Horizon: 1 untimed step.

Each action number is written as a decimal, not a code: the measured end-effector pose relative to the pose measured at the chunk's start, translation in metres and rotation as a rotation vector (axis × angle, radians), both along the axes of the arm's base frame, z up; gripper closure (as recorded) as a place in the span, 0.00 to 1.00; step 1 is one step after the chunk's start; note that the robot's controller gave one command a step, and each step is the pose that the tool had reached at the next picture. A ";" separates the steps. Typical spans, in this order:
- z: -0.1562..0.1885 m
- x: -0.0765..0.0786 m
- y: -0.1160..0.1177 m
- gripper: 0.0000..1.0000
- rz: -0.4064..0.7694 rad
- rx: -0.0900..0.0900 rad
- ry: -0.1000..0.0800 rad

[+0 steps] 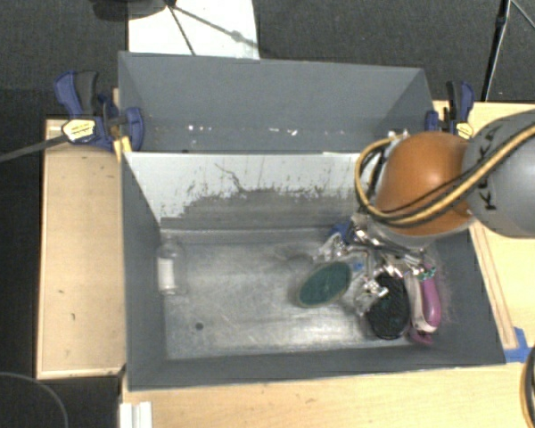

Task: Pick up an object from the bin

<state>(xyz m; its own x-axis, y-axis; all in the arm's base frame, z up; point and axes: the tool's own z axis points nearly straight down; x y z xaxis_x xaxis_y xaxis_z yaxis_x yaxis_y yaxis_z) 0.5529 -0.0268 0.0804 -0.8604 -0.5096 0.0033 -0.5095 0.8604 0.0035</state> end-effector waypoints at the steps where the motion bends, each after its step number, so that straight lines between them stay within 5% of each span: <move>1: 0.004 0.002 0.001 1.00 -0.003 0.000 -0.006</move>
Offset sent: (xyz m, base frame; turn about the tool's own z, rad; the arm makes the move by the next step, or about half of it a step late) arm 0.0000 0.0000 0.0000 0.0000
